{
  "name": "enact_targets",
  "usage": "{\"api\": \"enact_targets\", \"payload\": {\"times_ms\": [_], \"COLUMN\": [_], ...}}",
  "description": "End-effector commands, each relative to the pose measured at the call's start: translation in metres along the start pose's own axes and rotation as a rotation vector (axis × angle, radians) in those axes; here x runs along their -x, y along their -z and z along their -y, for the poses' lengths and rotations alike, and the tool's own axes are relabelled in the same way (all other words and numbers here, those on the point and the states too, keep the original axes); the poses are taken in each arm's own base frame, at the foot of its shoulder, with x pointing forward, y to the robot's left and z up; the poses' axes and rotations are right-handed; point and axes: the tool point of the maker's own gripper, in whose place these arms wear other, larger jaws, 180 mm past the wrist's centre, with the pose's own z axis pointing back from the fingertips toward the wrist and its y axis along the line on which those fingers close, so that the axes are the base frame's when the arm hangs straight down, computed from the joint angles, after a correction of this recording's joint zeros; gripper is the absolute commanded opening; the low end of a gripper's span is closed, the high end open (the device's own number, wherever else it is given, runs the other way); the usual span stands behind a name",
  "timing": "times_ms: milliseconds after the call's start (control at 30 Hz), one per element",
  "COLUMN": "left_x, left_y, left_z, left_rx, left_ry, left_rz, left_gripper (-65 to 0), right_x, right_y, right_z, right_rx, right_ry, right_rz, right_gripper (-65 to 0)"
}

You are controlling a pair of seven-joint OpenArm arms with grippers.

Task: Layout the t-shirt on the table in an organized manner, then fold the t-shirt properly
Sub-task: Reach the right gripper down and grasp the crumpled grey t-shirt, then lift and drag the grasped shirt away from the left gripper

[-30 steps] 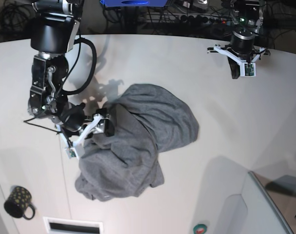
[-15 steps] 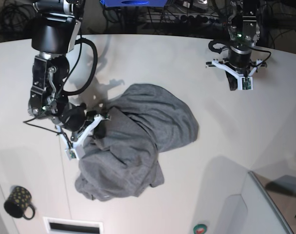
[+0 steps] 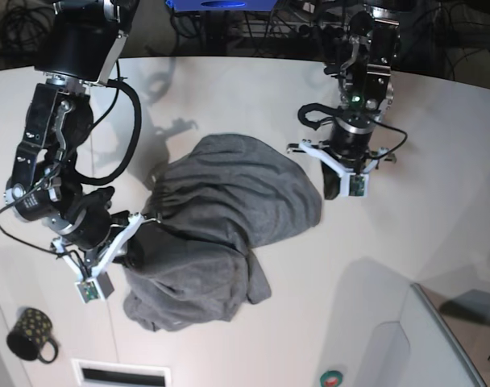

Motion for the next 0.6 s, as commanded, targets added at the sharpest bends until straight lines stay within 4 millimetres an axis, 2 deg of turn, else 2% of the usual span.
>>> {"api": "enact_targets", "payload": {"times_ms": [0, 100, 200, 333, 467, 567], "left_x": [-0.018, -0.019, -0.009, 0.017, 0.035, 0.037], "left_y": [0.008, 0.027, 0.045, 0.060, 0.059, 0.058], "left_z": [0.009, 0.032, 0.038, 0.034, 0.027, 0.014], "left_rx": [0.011, 0.048, 0.049, 0.039, 0.023, 0.012], "left_ry": [-0.013, -0.028, -0.046, -0.041, -0.044, -0.015], "left_rz": [0.055, 0.040, -0.004, -0.089, -0.133, -0.135], "left_gripper": [-65.0, -65.0, -65.0, -65.0, -65.0, -65.0], "right_x": [-0.026, -0.034, -0.044, -0.044, -0.045, -0.042], "right_y": [-0.006, -0.011, -0.019, -0.037, -0.054, -0.067], "right_z": [-0.002, -0.001, -0.001, 0.003, 0.001, 0.022], "right_rx": [-0.005, 0.005, 0.020, 0.057, 0.086, 0.147], "right_ry": [-0.018, -0.033, -0.052, -0.093, -0.117, -0.087], "right_rz": [0.079, 0.105, 0.135, 0.129, 0.151, 0.157], "right_gripper": [-64.4, -64.4, -64.4, -64.4, -64.4, -64.4]}}
